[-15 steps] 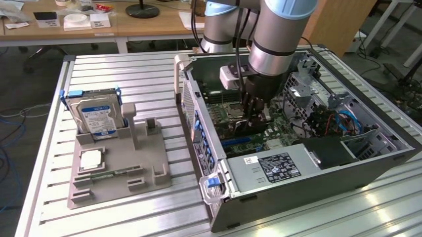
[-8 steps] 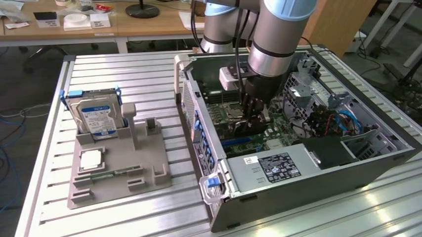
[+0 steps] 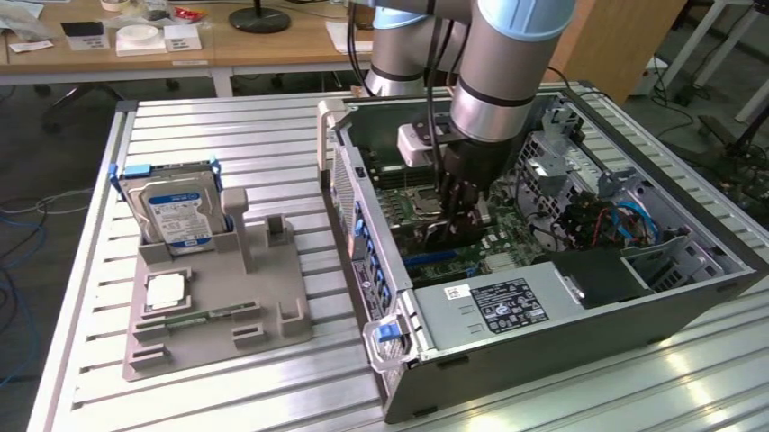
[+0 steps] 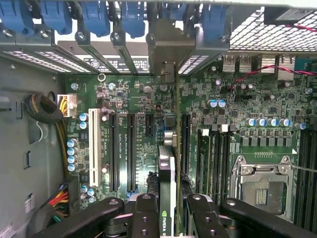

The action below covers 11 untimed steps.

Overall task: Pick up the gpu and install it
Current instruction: 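Insert the gpu into the slot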

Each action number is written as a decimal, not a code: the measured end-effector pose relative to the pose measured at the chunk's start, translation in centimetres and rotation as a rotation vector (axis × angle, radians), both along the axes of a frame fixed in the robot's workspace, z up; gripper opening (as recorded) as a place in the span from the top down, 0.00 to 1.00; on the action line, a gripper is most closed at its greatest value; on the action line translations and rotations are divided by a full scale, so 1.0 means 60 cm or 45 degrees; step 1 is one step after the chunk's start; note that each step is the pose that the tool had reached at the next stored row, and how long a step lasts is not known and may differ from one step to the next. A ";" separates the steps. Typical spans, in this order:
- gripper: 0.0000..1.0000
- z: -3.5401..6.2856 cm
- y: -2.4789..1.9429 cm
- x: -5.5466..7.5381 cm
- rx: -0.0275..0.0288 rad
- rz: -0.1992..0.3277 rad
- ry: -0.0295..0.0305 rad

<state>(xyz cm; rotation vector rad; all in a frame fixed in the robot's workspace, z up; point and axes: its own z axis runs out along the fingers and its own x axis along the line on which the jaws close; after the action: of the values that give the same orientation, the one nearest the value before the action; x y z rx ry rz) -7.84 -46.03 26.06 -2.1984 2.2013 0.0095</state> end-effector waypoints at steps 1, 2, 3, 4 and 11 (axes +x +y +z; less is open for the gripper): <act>0.73 0.000 -0.0001 -0.001 -0.0001 0.000 0.0000; 0.73 -0.001 -0.0001 -0.001 -0.0001 0.000 0.0000; 0.73 -0.003 -0.0002 -0.002 -0.0001 0.000 0.0000; 0.73 -0.005 -0.0002 -0.002 -0.0001 0.000 0.0000; 0.73 -0.011 -0.0003 -0.004 -0.0002 0.000 0.0000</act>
<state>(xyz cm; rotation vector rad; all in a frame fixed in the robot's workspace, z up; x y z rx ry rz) -8.06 -46.05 25.38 -2.1985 2.2012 0.0094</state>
